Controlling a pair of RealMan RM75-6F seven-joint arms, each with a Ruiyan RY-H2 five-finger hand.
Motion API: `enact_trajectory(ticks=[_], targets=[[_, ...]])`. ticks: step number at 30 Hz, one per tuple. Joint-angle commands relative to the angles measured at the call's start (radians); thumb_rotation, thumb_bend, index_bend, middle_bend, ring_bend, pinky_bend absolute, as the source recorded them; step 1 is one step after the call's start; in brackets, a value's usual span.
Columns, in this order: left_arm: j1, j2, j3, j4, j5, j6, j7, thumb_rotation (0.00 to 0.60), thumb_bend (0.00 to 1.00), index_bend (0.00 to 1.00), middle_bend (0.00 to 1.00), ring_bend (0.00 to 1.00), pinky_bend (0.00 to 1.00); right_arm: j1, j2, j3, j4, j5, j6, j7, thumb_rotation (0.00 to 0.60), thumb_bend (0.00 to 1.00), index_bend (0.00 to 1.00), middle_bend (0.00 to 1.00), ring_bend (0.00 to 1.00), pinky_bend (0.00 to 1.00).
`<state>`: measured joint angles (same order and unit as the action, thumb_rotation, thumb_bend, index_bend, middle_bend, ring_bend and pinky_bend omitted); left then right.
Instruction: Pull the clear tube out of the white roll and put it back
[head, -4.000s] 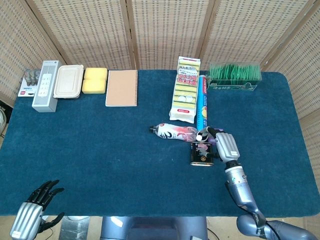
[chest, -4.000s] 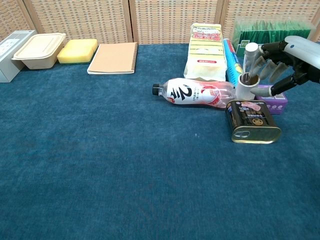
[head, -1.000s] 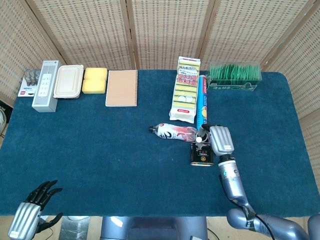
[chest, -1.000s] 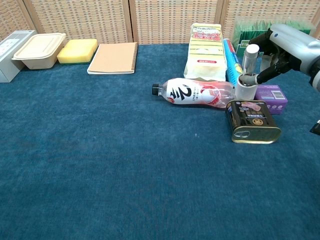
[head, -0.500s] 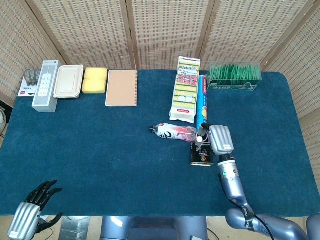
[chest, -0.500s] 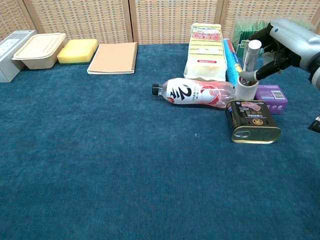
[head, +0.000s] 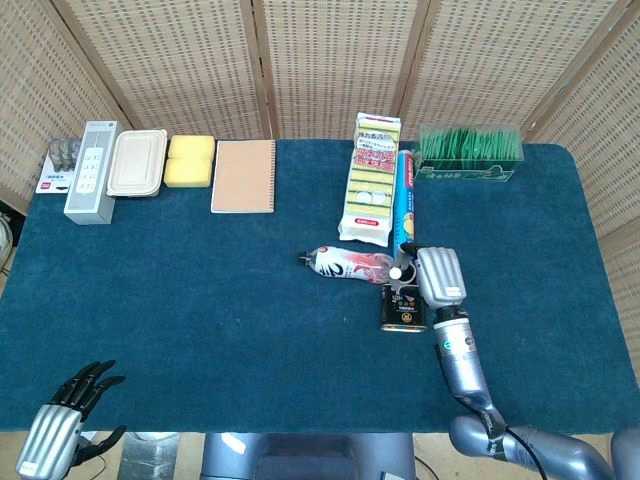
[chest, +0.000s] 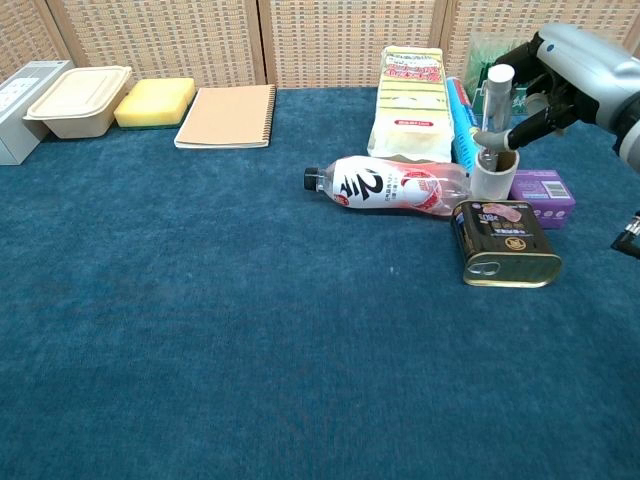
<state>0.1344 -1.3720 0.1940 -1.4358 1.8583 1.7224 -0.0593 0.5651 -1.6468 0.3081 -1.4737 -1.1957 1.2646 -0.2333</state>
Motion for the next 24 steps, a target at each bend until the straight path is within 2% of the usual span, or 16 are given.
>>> enact_trajectory(ticks=[1,10,24], targets=[[0.000,0.000,0.000,0.000,0.001,-0.001,0.000,0.600,0.18,0.24,0.15,0.12,0.22,0.006,0.006,0.009,-0.007,-0.002,0.003,-0.008,0.600,0.36,0.65,0.75,0.81,0.75],[0.000,0.001,0.000,-0.001,0.002,0.002,-0.001,0.600,0.18,0.24,0.15,0.12,0.22,0.022,0.021,0.034,-0.012,0.010,0.005,-0.032,0.600,0.36,0.66,0.76,0.82,0.76],[0.000,0.000,0.000,-0.001,0.003,0.001,0.000,0.600,0.18,0.24,0.15,0.12,0.22,0.042,0.025,0.044,-0.015,0.021,-0.001,-0.050,0.600,0.36,0.66,0.77,0.83,0.76]])
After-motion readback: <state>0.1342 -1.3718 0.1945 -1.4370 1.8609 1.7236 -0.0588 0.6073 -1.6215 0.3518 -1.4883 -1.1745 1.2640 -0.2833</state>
